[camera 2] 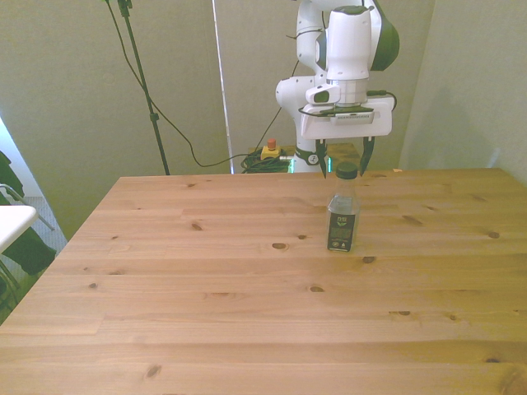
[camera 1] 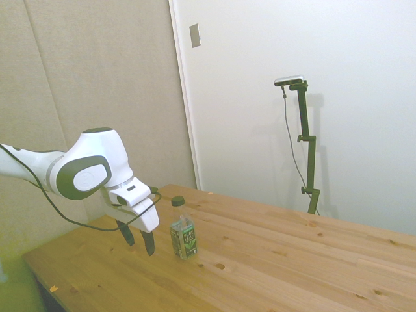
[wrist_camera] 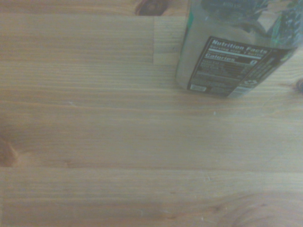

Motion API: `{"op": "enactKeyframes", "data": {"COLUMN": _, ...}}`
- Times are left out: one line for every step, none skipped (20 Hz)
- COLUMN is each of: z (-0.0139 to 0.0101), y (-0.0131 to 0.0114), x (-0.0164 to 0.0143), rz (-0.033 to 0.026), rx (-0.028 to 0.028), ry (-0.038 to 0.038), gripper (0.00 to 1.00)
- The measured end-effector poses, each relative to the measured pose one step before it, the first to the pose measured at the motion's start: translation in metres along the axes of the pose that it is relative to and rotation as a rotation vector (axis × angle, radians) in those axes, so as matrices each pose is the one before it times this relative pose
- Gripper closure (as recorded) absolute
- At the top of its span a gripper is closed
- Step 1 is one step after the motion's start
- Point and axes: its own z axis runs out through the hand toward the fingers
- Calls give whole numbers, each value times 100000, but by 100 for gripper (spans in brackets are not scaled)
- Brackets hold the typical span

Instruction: Knock down the bottle

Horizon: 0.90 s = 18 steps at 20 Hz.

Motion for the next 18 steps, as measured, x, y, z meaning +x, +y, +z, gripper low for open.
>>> {"op": "enactKeyframes", "data": {"z": 27, "y": 10, "x": 8, "rz": -16, "rx": -102, "ry": -38, "gripper": 0}}
{"op": "enactKeyframes", "data": {"z": 179, "y": 110, "x": -75, "rz": 12, "rx": -586, "ry": -526, "gripper": 100}}
{"op": "enactKeyframes", "data": {"z": 36, "y": 70, "x": -134, "rz": -111, "rx": -568, "ry": -537, "gripper": 100}}
{"op": "enactKeyframes", "data": {"z": -97, "y": 3, "x": -223, "rz": -70, "rx": -445, "ry": -610, "gripper": 100}}
{"op": "enactKeyframes", "data": {"z": -211, "y": -54, "x": -293, "rz": 275, "rx": -335, "ry": -391, "gripper": 100}}
{"op": "enactKeyframes", "data": {"z": -343, "y": -171, "x": -320, "rz": 772, "rx": -133, "ry": 18, "gripper": 100}}
{"op": "enactKeyframes", "data": {"z": -457, "y": -239, "x": -311, "rz": 943, "rx": -26, "ry": 291, "gripper": 100}}
{"op": "enactKeyframes", "data": {"z": -541, "y": -325, "x": -238, "rz": 1293, "rx": 477, "ry": 825, "gripper": 100}}
{"op": "enactKeyframes", "data": {"z": -629, "y": -386, "x": -178, "rz": 1077, "rx": 833, "ry": 1102, "gripper": 100}}
{"op": "enactKeyframes", "data": {"z": -634, "y": -389, "x": -58, "rz": 1160, "rx": 651, "ry": 820, "gripper": 100}}
{"op": "enactKeyframes", "data": {"z": -690, "y": -438, "x": 47, "rz": 1052, "rx": 941, "ry": 1055, "gripper": 100}}
{"op": "enactKeyframes", "data": {"z": -632, "y": -402, "x": 164, "rz": 1260, "rx": 928, "ry": 1104, "gripper": 100}}
{"op": "enactKeyframes", "data": {"z": -563, "y": -382, "x": 187, "rz": 1300, "rx": 1049, "ry": 881, "gripper": 100}}
{"op": "enactKeyframes", "data": {"z": -382, "y": -331, "x": 227, "rz": 1114, "rx": 881, "ry": 741, "gripper": 100}}
{"op": "enactKeyframes", "data": {"z": -220, "y": -334, "x": 281, "rz": 1251, "rx": 915, "ry": 1216, "gripper": 100}}
{"op": "enactKeyframes", "data": {"z": -7, "y": -307, "x": 287, "rz": 855, "rx": 271, "ry": 1240, "gripper": 100}}
{"op": "enactKeyframes", "data": {"z": 146, "y": -318, "x": 353, "rz": 921, "rx": 397, "ry": 1414, "gripper": 100}}
{"op": "enactKeyframes", "data": {"z": 251, "y": -313, "x": 396, "rz": 933, "rx": 387, "ry": 1369, "gripper": 100}}
